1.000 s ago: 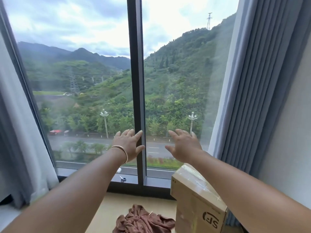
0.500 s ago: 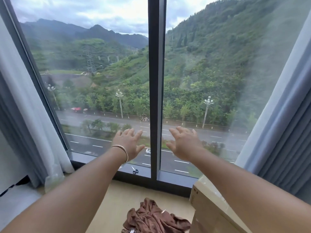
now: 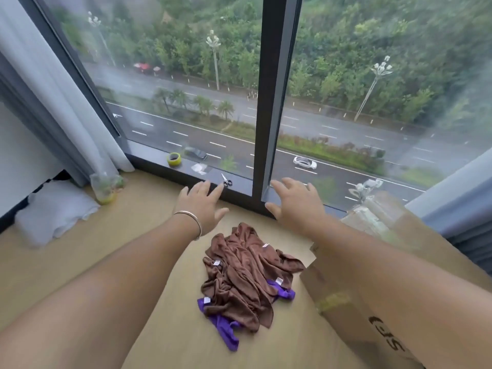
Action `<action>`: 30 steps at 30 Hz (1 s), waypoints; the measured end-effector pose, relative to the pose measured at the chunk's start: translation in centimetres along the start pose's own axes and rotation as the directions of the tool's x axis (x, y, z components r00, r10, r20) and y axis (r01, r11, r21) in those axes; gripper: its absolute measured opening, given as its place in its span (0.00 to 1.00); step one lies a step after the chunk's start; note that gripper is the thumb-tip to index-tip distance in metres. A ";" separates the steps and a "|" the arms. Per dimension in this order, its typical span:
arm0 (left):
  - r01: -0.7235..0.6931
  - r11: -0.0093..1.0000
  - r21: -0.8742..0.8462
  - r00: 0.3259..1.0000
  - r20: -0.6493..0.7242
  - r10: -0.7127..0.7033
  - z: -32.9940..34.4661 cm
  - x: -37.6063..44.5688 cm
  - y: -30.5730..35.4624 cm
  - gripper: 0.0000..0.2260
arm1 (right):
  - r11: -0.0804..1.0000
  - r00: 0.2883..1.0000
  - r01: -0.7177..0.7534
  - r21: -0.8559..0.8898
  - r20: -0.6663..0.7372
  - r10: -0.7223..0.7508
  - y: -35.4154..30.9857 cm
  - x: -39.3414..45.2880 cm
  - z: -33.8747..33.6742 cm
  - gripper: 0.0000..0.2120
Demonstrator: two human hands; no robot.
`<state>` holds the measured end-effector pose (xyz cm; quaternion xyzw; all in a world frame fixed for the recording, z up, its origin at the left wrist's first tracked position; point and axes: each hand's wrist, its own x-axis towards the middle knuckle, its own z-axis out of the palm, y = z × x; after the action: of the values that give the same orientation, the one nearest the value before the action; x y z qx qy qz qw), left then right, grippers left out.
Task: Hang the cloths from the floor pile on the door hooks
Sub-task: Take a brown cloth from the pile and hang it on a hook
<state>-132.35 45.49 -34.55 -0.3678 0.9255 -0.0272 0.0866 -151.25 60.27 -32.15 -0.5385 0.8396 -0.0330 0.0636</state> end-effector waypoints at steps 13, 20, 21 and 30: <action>0.069 0.993 -0.095 0.948 0.316 -0.036 32.1 -1.9 -1.0 0.30 | 0.999 0.942 0.049 -0.013 0.332 -0.042 0.7 -0.2 30.6 0.25; 0.087 0.987 -0.137 0.897 0.442 -0.017 53.1 -4.0 0.4 0.30 | 0.998 0.880 0.058 -0.011 0.473 -0.046 1.0 -2.7 50.9 0.27; 0.099 0.985 -0.144 0.885 0.464 -0.021 56.0 -4.5 0.8 0.30 | 0.998 0.869 0.063 -0.012 0.492 -0.049 1.0 -3.3 53.8 0.27; 0.109 0.989 -0.098 0.857 0.514 -0.044 75.6 -4.6 4.0 0.32 | 0.992 0.834 0.058 -0.109 0.552 0.012 2.8 -6.2 73.3 0.29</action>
<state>-118.18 52.58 -108.68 -0.4031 0.8540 0.1250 0.3042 -140.73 68.06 -104.64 -0.5380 0.7796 0.1738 0.2694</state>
